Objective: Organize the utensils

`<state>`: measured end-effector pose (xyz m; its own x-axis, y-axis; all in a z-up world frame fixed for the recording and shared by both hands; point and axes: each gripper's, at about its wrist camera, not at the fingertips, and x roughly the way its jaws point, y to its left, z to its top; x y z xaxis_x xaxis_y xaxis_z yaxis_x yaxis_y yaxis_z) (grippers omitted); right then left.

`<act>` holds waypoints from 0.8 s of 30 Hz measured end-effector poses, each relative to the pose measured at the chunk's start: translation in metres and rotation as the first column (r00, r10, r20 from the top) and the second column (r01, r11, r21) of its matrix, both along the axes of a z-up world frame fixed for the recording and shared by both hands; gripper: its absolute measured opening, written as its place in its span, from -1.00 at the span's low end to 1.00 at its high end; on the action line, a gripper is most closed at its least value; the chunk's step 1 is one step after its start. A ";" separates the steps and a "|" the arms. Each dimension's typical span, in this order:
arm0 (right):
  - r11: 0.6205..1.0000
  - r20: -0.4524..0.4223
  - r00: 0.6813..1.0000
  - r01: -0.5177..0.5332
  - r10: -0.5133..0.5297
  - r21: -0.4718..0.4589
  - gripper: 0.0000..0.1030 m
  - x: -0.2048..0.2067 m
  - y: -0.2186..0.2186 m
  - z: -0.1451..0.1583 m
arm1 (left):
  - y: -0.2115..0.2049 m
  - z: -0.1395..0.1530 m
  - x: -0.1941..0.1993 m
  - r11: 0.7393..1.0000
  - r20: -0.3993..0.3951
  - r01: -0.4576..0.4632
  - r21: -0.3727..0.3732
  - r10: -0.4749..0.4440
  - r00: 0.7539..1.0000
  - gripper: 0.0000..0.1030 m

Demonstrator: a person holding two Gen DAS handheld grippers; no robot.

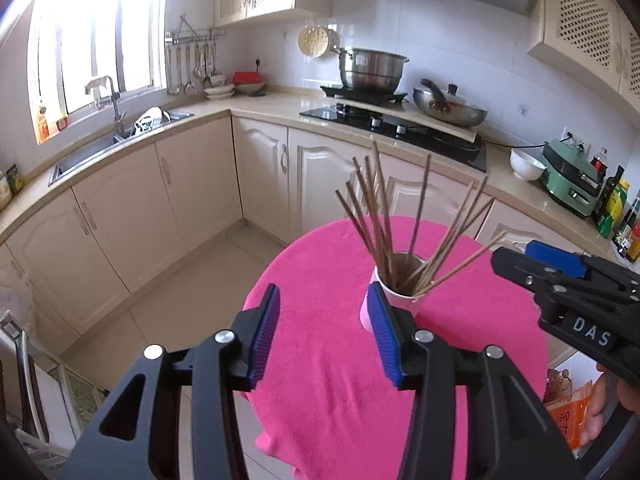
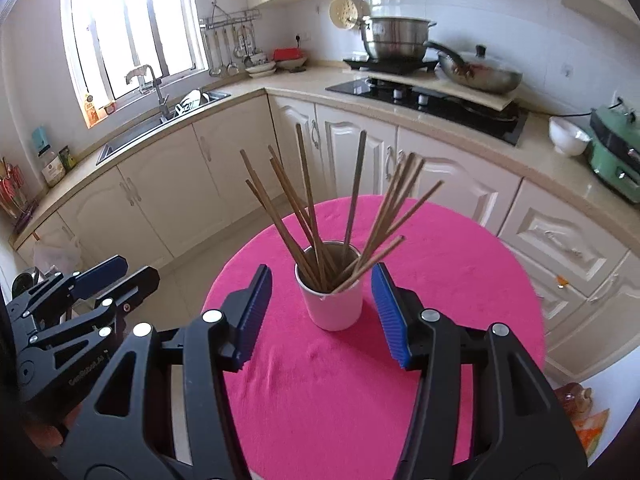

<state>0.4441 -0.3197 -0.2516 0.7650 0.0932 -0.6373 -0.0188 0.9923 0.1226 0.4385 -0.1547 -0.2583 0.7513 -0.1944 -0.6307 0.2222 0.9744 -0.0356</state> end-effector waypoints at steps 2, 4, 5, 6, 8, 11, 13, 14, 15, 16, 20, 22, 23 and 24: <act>1.000 0.014 1.000 0.004 -0.003 -0.008 0.02 -0.018 0.001 0.011 | 0.000 0.010 -0.013 1.000 0.016 -0.003 0.007 0.003 1.000 -0.12; 0.999 0.039 0.999 -0.001 0.002 -0.032 0.07 -0.043 0.004 0.025 | 0.004 0.025 -0.035 1.000 0.053 -0.021 0.008 0.020 0.998 -0.12; 0.999 0.049 0.999 -0.003 0.005 -0.045 0.08 -0.053 0.005 0.030 | 0.005 0.032 -0.045 1.000 0.066 -0.026 0.004 0.026 0.997 -0.09; 0.998 0.060 0.998 -0.006 0.009 -0.055 0.09 -0.067 0.006 0.036 | 0.006 0.039 -0.056 0.999 0.078 -0.032 -0.001 0.032 0.996 -0.07; 0.998 0.086 0.996 -0.010 0.015 -0.059 0.16 -0.095 0.008 0.048 | 0.010 0.053 -0.086 0.999 0.110 -0.045 -0.010 0.046 0.993 -0.02; 0.998 0.121 0.993 -0.009 0.017 -0.061 0.27 -0.141 0.012 0.067 | 0.012 0.072 -0.135 0.998 0.126 -0.066 -0.011 0.067 0.990 0.00; 0.998 0.138 0.990 -0.013 0.021 -0.060 0.34 -0.170 0.014 0.080 | 0.013 0.087 -0.175 0.998 0.142 -0.063 -0.018 0.065 0.988 0.08; 0.998 0.150 0.988 -0.017 0.027 -0.065 0.38 -0.188 0.017 0.087 | 0.012 0.092 -0.188 0.998 0.153 -0.064 -0.016 0.066 0.986 0.14; 0.997 0.160 0.987 -0.020 0.032 -0.074 0.39 -0.203 0.019 0.093 | 0.014 0.097 -0.204 0.998 0.167 -0.068 -0.011 0.069 0.984 0.16; 0.996 0.168 0.985 -0.020 0.034 -0.084 0.39 -0.216 0.021 0.098 | 0.015 0.105 -0.226 0.997 0.178 -0.079 -0.005 0.078 0.981 0.18; 0.996 0.176 0.984 -0.017 0.033 -0.092 0.47 -0.276 0.031 0.118 | 0.024 0.123 -0.277 0.997 0.149 -0.080 0.008 0.078 0.986 0.22; 0.996 0.181 0.983 -0.018 0.034 -0.090 0.51 -0.300 0.038 0.125 | 0.032 0.136 -0.308 0.995 0.165 -0.097 -0.005 0.096 0.982 0.22; 0.996 0.184 0.982 -0.019 0.034 -0.087 0.52 -0.310 0.040 0.127 | 0.035 0.140 -0.318 0.995 0.171 -0.098 -0.013 0.098 0.980 0.25; 0.996 0.188 0.981 -0.021 0.037 -0.087 0.52 -0.322 0.044 0.131 | 0.039 0.146 -0.331 0.995 0.176 -0.098 -0.019 0.100 0.979 0.26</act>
<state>0.1216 -0.2761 -0.1209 0.8702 0.0695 -0.4877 -0.0628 0.9976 0.0301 0.1071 -0.1159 -0.1126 0.8665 -0.1195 -0.4847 0.1286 0.9916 -0.0144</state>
